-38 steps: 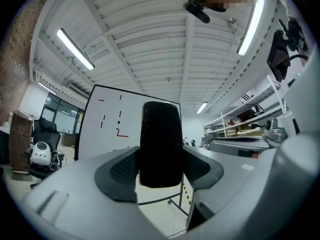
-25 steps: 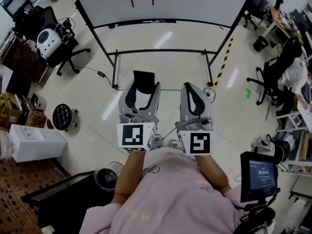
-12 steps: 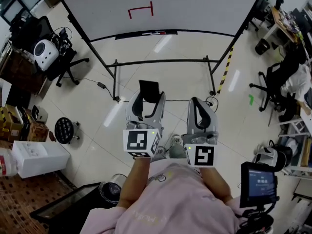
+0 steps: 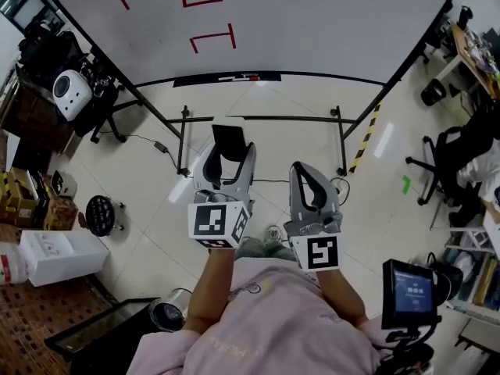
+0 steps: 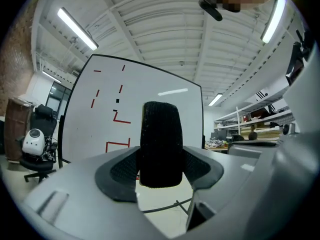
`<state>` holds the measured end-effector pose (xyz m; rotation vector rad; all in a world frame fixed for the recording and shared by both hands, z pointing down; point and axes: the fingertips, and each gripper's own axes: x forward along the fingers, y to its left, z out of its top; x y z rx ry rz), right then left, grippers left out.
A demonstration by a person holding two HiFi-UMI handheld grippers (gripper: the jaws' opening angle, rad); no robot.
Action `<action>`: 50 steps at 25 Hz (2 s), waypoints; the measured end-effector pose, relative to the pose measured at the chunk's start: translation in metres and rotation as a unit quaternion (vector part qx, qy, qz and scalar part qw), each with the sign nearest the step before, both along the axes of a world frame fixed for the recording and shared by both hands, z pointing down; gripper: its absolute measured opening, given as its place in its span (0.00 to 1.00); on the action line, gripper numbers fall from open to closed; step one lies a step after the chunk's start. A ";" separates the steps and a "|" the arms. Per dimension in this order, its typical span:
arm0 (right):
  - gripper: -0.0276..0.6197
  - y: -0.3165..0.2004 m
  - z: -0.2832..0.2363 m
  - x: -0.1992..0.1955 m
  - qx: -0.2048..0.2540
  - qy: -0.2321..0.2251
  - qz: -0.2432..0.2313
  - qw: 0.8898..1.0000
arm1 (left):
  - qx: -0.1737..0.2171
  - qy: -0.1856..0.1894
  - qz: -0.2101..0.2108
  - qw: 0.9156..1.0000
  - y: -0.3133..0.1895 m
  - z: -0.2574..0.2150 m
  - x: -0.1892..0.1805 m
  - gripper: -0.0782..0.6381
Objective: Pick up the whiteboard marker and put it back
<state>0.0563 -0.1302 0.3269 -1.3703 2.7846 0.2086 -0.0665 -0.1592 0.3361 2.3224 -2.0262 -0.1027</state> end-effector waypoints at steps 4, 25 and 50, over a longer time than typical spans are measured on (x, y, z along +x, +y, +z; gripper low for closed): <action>0.05 -0.040 0.013 -0.009 -0.025 -0.007 -0.015 1.000 | -0.006 -0.012 -0.014 1.000 -0.049 -0.002 -0.008 0.47; 0.05 -0.313 0.072 -0.055 -0.106 0.042 0.054 0.992 | -0.003 0.020 0.018 1.000 -0.363 0.025 -0.080 0.47; 0.05 -0.367 0.109 -0.054 -0.171 0.062 0.094 0.979 | 0.045 -0.064 -0.072 0.994 -0.402 0.026 -0.098 0.48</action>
